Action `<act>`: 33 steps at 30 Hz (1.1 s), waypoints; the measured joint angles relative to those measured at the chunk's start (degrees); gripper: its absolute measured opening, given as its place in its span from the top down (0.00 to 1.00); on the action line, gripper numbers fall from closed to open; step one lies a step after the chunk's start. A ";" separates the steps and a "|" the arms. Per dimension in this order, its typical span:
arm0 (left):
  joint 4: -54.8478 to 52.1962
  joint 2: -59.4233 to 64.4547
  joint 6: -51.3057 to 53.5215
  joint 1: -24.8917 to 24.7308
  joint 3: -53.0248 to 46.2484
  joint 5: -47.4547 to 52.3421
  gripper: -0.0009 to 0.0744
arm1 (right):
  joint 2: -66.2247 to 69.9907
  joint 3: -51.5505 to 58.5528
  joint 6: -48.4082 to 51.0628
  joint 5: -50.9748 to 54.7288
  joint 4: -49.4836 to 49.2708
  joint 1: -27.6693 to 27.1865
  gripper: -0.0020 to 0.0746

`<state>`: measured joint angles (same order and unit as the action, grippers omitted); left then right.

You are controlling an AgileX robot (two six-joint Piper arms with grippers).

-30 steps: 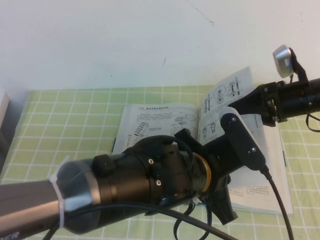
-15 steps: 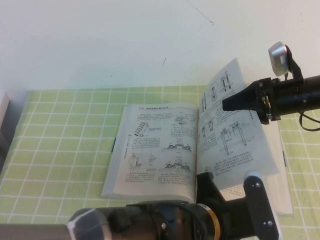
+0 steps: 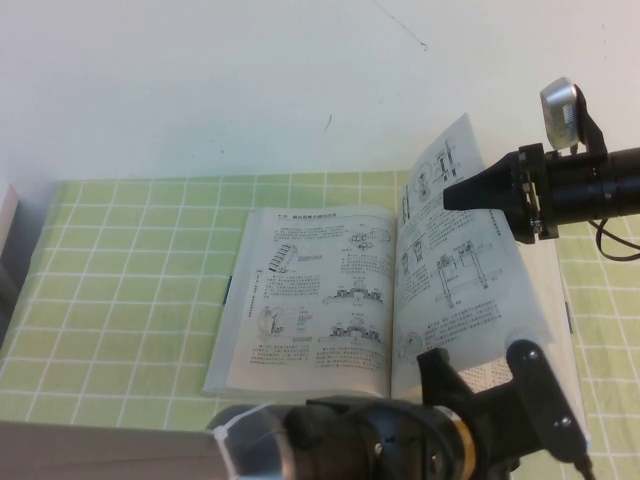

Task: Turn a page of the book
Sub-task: Open the closed book

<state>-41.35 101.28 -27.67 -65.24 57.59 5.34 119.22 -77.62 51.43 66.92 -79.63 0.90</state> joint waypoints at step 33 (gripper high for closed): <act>-30.13 6.93 -28.76 0.12 8.39 17.28 0.99 | 0.00 0.00 1.19 0.00 -1.62 0.00 0.44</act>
<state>-71.48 108.21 -56.43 -65.12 65.98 22.61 119.22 -77.62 52.62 66.92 -81.25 0.90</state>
